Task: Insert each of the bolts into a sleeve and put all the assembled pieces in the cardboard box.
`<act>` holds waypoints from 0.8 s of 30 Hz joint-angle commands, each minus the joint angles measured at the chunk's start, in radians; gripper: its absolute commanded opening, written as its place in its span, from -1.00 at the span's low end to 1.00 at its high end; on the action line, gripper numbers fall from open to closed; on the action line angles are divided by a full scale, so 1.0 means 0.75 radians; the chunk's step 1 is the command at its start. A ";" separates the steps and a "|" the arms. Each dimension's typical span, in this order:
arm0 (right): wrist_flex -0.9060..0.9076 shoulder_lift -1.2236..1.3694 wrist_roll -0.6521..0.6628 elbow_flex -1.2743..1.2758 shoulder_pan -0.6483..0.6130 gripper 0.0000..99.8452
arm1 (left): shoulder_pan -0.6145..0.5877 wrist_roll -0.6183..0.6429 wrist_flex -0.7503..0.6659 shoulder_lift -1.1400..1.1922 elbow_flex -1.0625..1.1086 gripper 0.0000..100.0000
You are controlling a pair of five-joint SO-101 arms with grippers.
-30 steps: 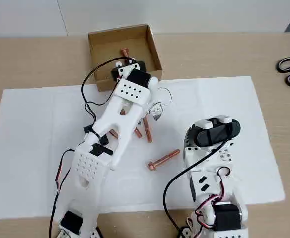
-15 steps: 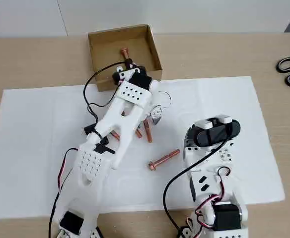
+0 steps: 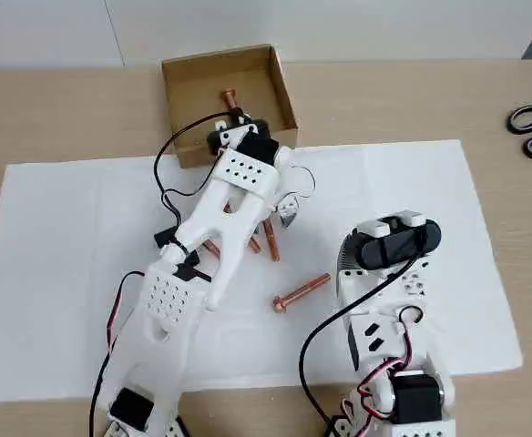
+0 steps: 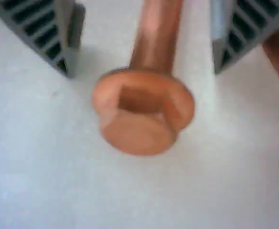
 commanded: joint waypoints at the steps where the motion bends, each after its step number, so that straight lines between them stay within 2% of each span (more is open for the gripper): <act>1: 0.001 -0.017 -0.010 -0.012 -0.001 -0.99 | -0.002 0.006 -0.025 0.000 -0.050 -0.63; 4: 0.001 -0.017 -0.008 -0.012 -0.001 -0.99 | -0.002 0.006 -0.037 0.000 -0.050 -0.71; 9: 0.001 -0.017 -0.008 -0.012 -0.001 -0.99 | -0.018 0.004 -0.139 0.000 -0.042 -0.99; 19: 0.001 -0.017 -0.008 -0.012 -0.001 -0.99 | -0.020 0.000 -0.151 -0.012 -0.064 -0.99; 24: 0.001 -0.017 -0.008 -0.012 -0.001 -0.99 | -0.020 0.000 -0.006 -0.012 -0.255 -0.99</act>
